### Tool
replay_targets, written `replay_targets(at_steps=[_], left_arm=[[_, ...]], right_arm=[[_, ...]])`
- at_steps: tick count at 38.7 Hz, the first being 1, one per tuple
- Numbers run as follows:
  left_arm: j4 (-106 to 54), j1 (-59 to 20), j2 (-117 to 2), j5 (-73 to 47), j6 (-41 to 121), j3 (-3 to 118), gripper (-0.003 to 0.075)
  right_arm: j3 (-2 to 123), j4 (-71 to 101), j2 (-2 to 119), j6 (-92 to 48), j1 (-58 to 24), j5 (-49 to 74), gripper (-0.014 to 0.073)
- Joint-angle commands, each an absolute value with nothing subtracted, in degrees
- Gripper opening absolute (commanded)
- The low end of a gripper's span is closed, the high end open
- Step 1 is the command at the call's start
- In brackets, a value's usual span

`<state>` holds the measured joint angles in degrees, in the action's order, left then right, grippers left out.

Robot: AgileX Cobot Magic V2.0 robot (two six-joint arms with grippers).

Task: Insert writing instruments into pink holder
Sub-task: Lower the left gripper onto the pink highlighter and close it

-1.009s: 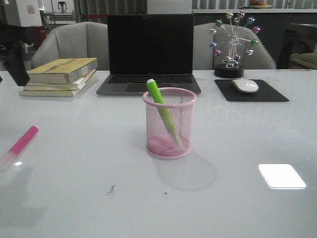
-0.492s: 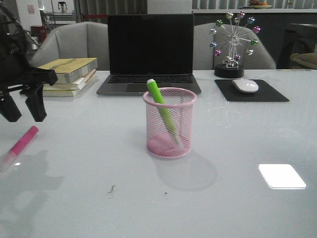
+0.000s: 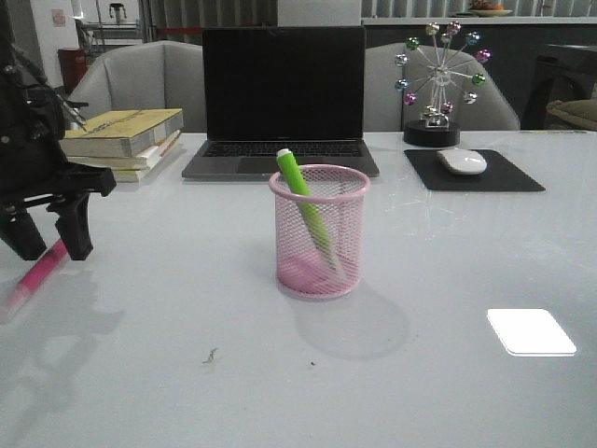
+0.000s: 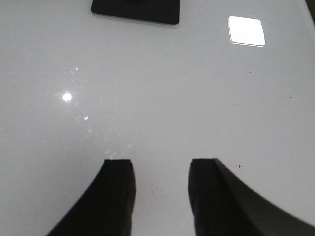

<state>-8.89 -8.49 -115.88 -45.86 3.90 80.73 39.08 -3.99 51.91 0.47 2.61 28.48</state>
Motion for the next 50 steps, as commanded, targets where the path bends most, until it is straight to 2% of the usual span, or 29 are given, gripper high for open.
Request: replay_targets(at_steps=[1,50], left_arm=[[-9.38,-8.72,-112.94,-44.32,3.87,82.35,0.0404],[-6.79,-8.72,-113.68,-43.24,3.87,82.35,0.0404]], right_arm=[[40.64,-4.8,51.1,0.0,2.89,25.01,0.0393],[40.64,-4.8,51.1,0.0,2.89,25.01,0.0393]])
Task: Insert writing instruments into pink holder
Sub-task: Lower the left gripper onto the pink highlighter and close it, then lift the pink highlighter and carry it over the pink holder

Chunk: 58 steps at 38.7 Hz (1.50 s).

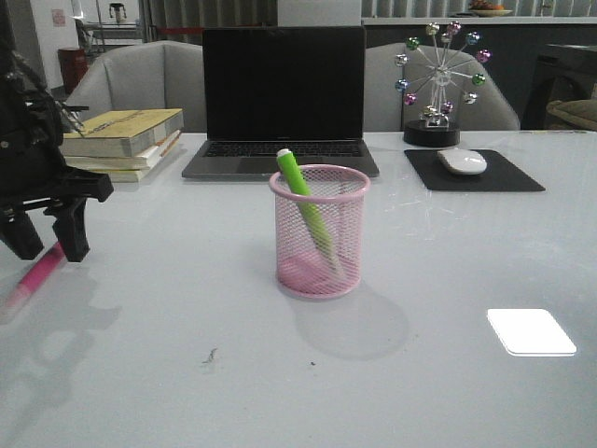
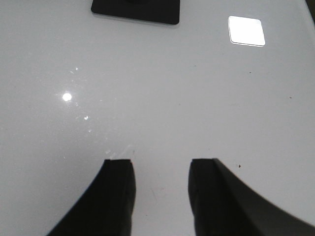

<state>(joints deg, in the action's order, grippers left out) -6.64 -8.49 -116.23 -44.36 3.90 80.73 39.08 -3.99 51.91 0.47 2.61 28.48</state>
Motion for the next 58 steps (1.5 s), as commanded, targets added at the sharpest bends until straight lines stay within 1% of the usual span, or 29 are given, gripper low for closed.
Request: replay_targets(at_steps=[1,12,14,17,20,21,22,24,30,34,51,58], left_arm=[[-6.79,-8.72,-113.8,-43.4,3.87,82.35,0.0404],[-6.91,-8.72,-117.93,-47.85,3.87,82.35,0.0403],[-7.18,-8.72,-118.56,-48.09,3.87,82.35,0.0379],[-7.22,-8.72,-118.77,-48.09,3.87,82.35,0.029],[-7.32,-8.72,-118.77,-48.09,3.87,82.35,0.016],[-7.32,-8.72,-118.77,-48.09,3.87,82.35,0.0105],[-7.32,-8.84,-118.77,-48.09,3.87,82.35,0.0079],[-7.32,-8.97,-118.77,-48.09,3.87,82.35,0.0111],[-7.32,-10.06,-118.26,-47.88,3.87,82.35,0.0095],[-7.32,-11.57,-116.47,-45.42,4.39,82.35,0.0092],[-7.44,-21.81,-98.88,-25.85,5.47,82.35,0.0092],[-9.95,-26.36,-94.68,-18.33,5.47,82.35,0.0092]], right_arm=[[40.64,-4.8,51.1,0.0,2.89,25.01,0.0393],[40.64,-4.8,51.1,0.0,2.89,25.07,0.0393],[40.64,-4.8,51.1,0.0,2.89,25.07,0.0393],[40.64,-4.8,51.1,0.0,2.89,25.07,0.0393],[40.64,-4.8,51.1,0.0,2.89,25.07,0.0393],[40.64,-4.8,51.1,0.0,2.89,25.07,0.0393],[40.64,-4.8,51.1,0.0,2.89,25.07,0.0393],[40.64,-4.8,51.1,0.0,2.89,25.07,0.0393],[40.64,-4.8,51.1,0.0,2.89,25.07,0.0393],[40.64,-4.8,51.1,0.0,2.89,25.12,0.0393],[40.64,-4.8,51.1,0.0,2.89,25.12,0.0393],[40.64,-4.8,51.1,0.0,2.89,25.12,0.0393]])
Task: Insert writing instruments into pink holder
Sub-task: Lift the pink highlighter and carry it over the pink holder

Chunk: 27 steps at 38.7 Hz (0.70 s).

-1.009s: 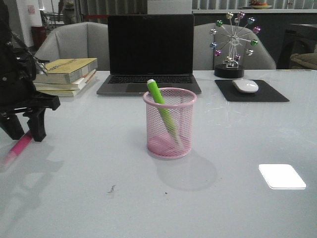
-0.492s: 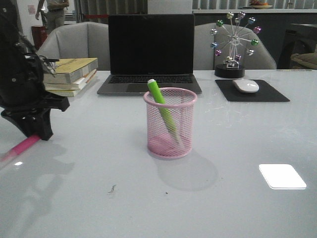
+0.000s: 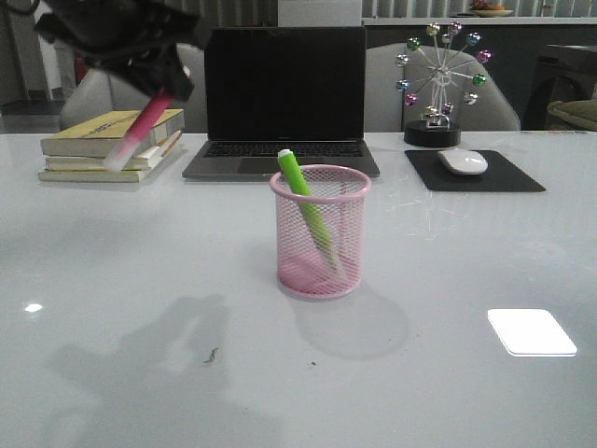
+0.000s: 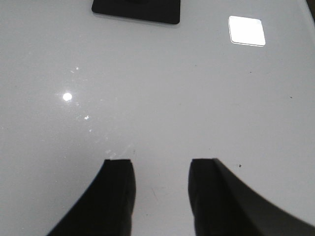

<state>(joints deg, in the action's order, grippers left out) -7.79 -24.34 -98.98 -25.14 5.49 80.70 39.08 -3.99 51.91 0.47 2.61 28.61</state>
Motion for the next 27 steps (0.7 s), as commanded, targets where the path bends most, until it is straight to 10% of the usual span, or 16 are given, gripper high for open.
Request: replay_targets(at_steps=[1,27], left_arm=[[-10.57,-26.94,-94.44,-16.86,5.47,82.35,0.0092],[-20.32,-45.73,-97.26,33.53,5.18,62.68,0.0092]], right_arm=[[40.64,-4.8,51.1,0.0,2.89,25.12,0.0393],[40.64,-4.8,51.1,0.0,2.89,25.12,0.0393]])
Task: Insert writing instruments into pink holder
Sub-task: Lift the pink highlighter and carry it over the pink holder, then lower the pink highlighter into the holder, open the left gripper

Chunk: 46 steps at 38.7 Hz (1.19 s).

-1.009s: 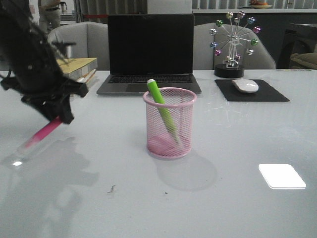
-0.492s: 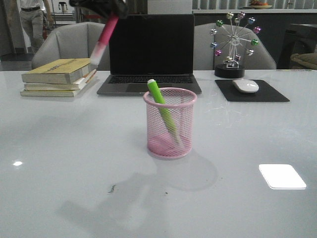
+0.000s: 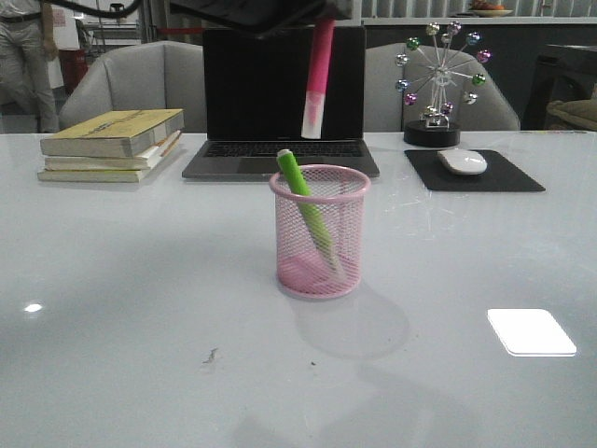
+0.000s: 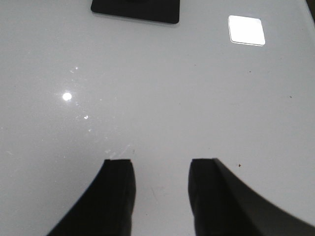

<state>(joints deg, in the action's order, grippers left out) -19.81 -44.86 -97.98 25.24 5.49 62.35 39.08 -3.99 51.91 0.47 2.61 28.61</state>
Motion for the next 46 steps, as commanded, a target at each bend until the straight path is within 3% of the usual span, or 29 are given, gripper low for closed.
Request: replay_targets(at_steps=[1,9,21,24,29,33,46], left_arm=[[-20.32,-45.81,-97.94,33.53,5.18,62.67,0.0092],[-18.01,-46.31,-104.93,41.39,5.02,62.67,0.0092],[-17.11,-48.35,-105.51,45.66,5.02,62.78,0.0099],[-17.11,-48.35,-105.51,44.73,5.02,62.78,0.0144],[-17.34,-48.35,-105.51,44.33,5.02,62.78,0.0313],[-17.34,-48.35,-105.4,44.33,5.02,62.78,0.039],[-17.37,-46.39,-100.37,41.72,10.66,62.67,0.0384]], right_arm=[[40.64,-4.8,51.1,0.0,2.89,25.12,0.0393],[40.64,-4.8,51.1,0.0,2.89,25.12,0.0393],[40.64,-4.8,51.1,0.0,2.89,25.17,0.0393],[40.64,-4.8,51.1,0.0,2.89,25.17,0.0393],[40.64,-4.8,51.1,0.0,2.89,25.17,0.0393],[40.64,-4.8,51.1,0.0,2.89,25.17,0.0393],[40.64,-4.8,51.1,0.0,2.89,25.17,0.0393]])
